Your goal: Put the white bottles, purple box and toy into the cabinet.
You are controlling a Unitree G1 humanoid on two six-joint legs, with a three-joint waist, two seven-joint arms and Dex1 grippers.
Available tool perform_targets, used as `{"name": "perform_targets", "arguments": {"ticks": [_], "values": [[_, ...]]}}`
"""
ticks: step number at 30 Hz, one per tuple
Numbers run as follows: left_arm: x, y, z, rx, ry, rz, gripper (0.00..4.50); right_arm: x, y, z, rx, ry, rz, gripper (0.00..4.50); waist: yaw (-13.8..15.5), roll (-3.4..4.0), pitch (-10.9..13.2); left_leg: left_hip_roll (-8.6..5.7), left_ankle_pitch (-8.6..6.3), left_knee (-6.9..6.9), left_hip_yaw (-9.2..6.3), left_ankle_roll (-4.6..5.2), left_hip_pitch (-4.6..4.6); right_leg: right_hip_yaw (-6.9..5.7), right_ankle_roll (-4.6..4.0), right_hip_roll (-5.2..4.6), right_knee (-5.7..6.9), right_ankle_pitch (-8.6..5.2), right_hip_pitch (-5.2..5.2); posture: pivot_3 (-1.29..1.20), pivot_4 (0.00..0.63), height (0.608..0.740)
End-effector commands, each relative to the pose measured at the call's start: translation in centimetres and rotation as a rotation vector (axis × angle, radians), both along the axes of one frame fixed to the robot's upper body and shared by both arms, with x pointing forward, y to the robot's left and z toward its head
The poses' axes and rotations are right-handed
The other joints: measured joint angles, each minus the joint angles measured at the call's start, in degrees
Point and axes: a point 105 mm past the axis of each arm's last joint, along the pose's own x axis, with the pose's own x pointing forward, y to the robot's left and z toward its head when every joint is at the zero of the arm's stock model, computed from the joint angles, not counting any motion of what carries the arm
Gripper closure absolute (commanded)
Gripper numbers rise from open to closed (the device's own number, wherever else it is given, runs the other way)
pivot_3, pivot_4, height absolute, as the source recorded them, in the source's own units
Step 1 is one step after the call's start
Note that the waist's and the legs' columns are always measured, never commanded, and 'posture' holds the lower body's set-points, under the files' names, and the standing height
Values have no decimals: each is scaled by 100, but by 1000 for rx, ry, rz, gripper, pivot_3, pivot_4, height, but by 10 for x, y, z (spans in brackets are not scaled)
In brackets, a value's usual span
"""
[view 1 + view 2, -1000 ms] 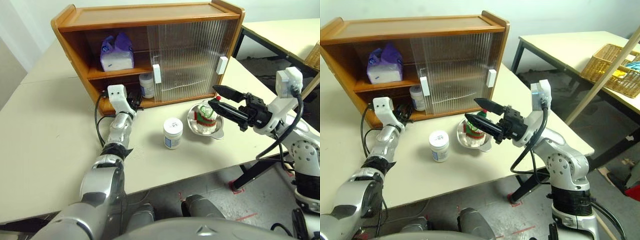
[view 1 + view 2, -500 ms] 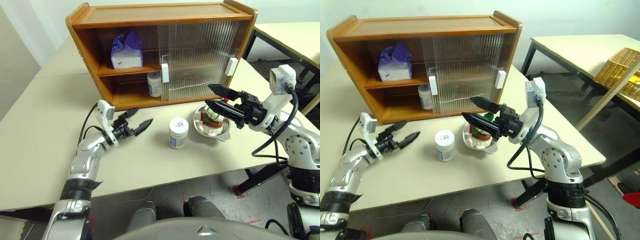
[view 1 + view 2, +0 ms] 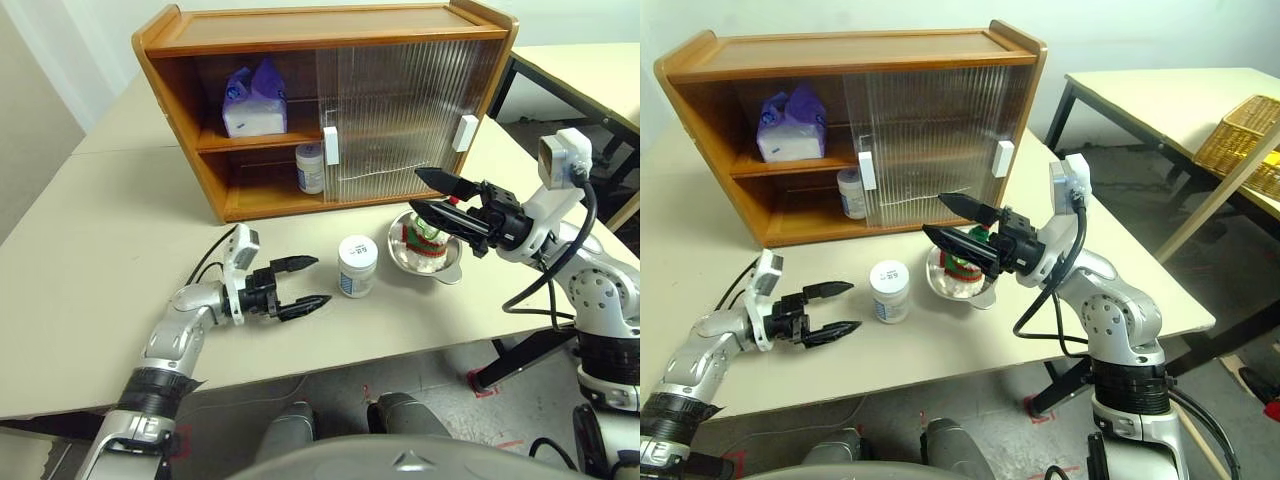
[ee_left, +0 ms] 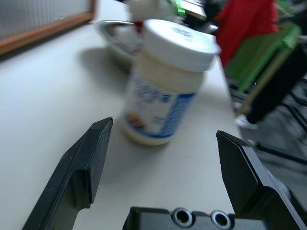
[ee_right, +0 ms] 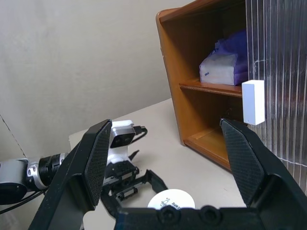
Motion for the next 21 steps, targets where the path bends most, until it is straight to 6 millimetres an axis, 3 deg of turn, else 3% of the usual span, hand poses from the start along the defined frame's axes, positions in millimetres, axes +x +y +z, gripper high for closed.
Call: {"name": "perform_targets", "arguments": {"ticks": [1, 9, 13, 21], "values": [[4, -12, 0, 25, -42, -46, 48, -1, -3, 1, -16, -12, -18, 0, 2, 2, -1, 0, 0, 0, 0, 1, 0, 0, 0, 0, 0, 0, 1, -177, 3, 740], [15, -28, -4, 37, -85, -53, 48, -3, -5, 2, -18, -15, -39, 0, -71, 7, -5, 4, 19, 4, 8, 34, 0, 1, 9, 0, 0, -4, 14, -214, 1, 740], [18, -33, -11, 48, -85, -56, 48, -4, -7, 2, -20, -16, -49, 0, -105, 9, -5, 4, 26, 5, 9, 47, 0, 0, 60, 1, 1, -34, 17, -228, 2, 740], [30, -33, -22, 57, -69, -3, 48, -6, -10, 3, -25, -17, -68, 0, -224, 9, -6, 4, 24, 11, 10, 52, 0, 1, 71, 1, 0, -34, 22, -242, 2, 740]]}}
